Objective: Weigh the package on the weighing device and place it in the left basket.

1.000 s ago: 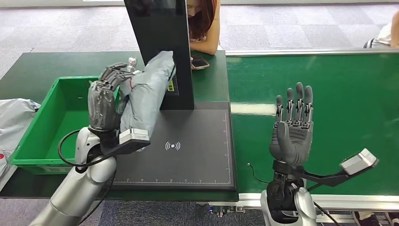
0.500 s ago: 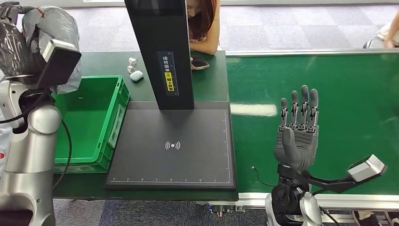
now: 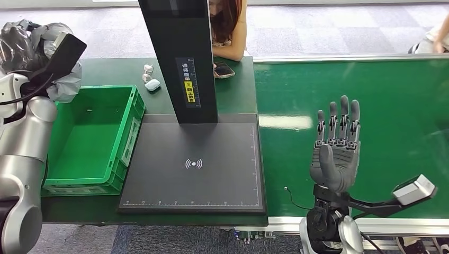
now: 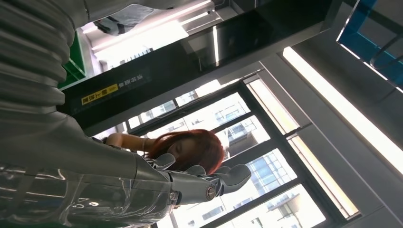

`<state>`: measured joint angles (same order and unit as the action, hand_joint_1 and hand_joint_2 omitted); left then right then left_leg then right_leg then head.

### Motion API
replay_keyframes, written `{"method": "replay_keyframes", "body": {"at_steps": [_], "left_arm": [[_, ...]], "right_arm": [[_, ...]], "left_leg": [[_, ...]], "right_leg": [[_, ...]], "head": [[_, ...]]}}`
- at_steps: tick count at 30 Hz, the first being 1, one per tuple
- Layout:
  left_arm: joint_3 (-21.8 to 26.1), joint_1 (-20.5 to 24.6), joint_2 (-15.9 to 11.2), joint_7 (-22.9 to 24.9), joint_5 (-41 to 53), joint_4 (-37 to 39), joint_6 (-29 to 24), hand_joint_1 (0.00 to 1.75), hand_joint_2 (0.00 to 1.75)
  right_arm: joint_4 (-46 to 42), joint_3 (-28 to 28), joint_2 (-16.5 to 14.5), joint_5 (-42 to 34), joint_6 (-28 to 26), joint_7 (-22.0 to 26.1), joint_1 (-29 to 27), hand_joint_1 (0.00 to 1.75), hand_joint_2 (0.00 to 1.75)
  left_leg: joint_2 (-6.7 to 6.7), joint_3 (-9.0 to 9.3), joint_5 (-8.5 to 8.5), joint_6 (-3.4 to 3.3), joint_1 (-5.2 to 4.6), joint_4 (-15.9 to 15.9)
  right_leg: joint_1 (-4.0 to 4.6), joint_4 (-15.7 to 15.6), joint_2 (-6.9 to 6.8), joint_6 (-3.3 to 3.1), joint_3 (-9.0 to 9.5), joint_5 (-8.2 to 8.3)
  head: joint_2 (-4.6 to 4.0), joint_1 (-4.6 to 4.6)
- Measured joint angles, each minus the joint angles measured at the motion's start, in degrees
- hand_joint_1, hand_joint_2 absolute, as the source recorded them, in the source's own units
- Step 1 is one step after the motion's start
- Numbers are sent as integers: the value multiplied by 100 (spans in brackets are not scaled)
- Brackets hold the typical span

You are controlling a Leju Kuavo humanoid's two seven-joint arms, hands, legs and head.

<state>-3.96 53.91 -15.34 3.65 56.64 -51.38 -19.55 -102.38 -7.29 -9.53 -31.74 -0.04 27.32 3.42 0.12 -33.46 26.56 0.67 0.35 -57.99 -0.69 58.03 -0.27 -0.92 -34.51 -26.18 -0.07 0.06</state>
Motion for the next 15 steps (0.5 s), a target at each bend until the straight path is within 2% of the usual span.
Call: {"method": "replay_keyframes", "body": {"at_steps": [7,15], "left_arm": [[39,-257,-127,200,-118,159,-1,175,175],[282,-1081,-208,163,-261,-413,42,175,175]], "right_arm": [[-1,43,0,11,43,9,-29,0,175],[-45,95,0,80,7,-6,-112,0,175]], "left_leg": [[0,-5,0,0,0,0],[0,-7,0,0,4,0]], "right_leg": [[0,0,0,0,-3,0],[0,-1,0,0,-5,-1]], "head": [[0,0],[0,0]]}}
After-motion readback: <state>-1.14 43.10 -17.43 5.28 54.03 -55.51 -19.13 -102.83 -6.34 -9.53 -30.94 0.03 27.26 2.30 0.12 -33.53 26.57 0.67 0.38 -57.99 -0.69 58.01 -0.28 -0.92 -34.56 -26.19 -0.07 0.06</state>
